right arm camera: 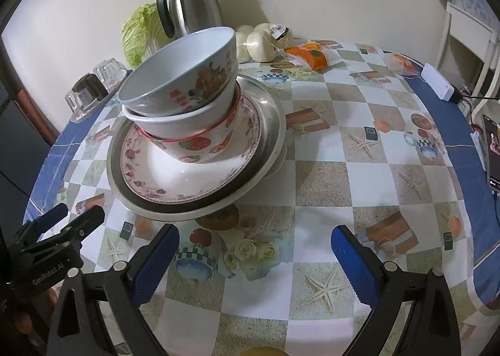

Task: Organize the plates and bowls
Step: 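Withdraw both tools from the stacked dishes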

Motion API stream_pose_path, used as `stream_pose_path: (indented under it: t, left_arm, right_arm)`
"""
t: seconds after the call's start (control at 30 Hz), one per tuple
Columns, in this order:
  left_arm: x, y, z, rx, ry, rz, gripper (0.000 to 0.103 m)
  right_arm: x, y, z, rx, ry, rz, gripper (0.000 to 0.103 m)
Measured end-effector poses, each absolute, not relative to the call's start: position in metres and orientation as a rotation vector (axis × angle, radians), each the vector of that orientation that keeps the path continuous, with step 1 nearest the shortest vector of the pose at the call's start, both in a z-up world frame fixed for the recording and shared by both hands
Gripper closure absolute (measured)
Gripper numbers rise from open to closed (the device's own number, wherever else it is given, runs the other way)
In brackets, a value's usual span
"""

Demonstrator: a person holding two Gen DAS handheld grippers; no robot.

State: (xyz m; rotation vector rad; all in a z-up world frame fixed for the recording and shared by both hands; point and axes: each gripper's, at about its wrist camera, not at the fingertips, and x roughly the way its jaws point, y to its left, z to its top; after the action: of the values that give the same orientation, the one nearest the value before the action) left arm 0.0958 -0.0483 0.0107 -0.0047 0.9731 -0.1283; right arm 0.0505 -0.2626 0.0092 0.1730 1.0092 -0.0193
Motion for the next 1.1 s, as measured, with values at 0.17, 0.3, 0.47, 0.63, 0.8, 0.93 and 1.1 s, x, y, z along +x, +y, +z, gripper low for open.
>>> stream_pose_path:
  t: [0.17,0.3,0.47,0.63,0.8,0.93,1.1]
  left_arm:
    - [0.0956,-0.0476,0.0099,0.004,0.974,-0.116,0.009]
    - [0.0971,-0.0450,0.0111,-0.003,0.976,-0.110,0.009]
    - [0.0979,-0.0426,0.0127,-0.004,0.968,-0.110,0.009]
    - [0.0974,-0.0413,0.0140,-0.010,0.962,-0.108,0.009]
    - [0.0971,-0.0408,0.0154,-0.001,0.956,-0.103,0.009]
    - [0.0984,-0.0415,0.0155,0.016,0.965,-0.087,0.009]
    - [0.0967,-0.0423,0.0175,0.019,0.960,-0.089,0.009]
  right_arm:
    - [0.0495,-0.2604,0.0083,0.168,1.013,-0.022,0.003]
    - [0.0495,-0.2595,0.0090,0.163,1.014,-0.024,0.003]
    - [0.0495,-0.2594,0.0094,0.162,1.014,-0.025,0.003]
    - [0.0497,-0.2589,0.0100,0.160,1.014,-0.024,0.003]
    - [0.0491,-0.2582,0.0103,0.157,1.017,-0.028,0.003]
    - [0.0489,-0.2578,0.0106,0.155,1.017,-0.028,0.003]
    - [0.0481,-0.2577,0.0113,0.152,1.015,-0.030,0.003]
